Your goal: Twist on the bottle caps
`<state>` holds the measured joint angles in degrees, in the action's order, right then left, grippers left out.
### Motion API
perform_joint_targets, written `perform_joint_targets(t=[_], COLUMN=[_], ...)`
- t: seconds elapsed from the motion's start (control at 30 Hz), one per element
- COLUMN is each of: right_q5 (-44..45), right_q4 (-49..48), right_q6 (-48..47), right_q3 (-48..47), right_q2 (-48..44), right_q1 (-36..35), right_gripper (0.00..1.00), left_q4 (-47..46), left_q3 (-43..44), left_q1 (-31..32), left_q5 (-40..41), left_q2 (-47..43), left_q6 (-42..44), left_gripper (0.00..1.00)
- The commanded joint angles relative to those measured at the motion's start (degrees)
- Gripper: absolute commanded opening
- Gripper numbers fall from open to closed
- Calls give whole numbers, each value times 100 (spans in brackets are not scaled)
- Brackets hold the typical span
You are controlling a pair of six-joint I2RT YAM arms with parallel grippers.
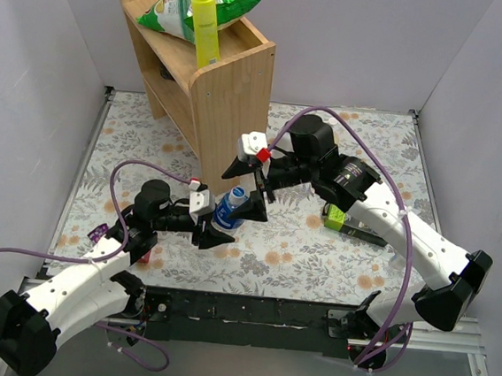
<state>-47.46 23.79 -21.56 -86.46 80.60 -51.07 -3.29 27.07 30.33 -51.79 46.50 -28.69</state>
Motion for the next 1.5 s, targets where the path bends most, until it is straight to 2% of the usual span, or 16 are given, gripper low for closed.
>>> perform_joint_targets(t=[0.0, 0.7, 1.47], right_q5=[97, 413, 1582], right_q4=[-138, 538, 1655], right_q6=[-67, -471, -973], right_q3=[-56, -100, -390], right_q2=[-88, -114, -79], right_q1=[-35, -79, -131], right_gripper=[97, 97, 96], left_q4=[-172, -822, -1235], left_q3=[150, 62, -105], left_q1=[-27, -18, -334], left_q5=[-42, 152, 284], left_q2=[17, 289, 316], left_q6=[-102, -603, -1148], left_gripper=[0, 0, 0])
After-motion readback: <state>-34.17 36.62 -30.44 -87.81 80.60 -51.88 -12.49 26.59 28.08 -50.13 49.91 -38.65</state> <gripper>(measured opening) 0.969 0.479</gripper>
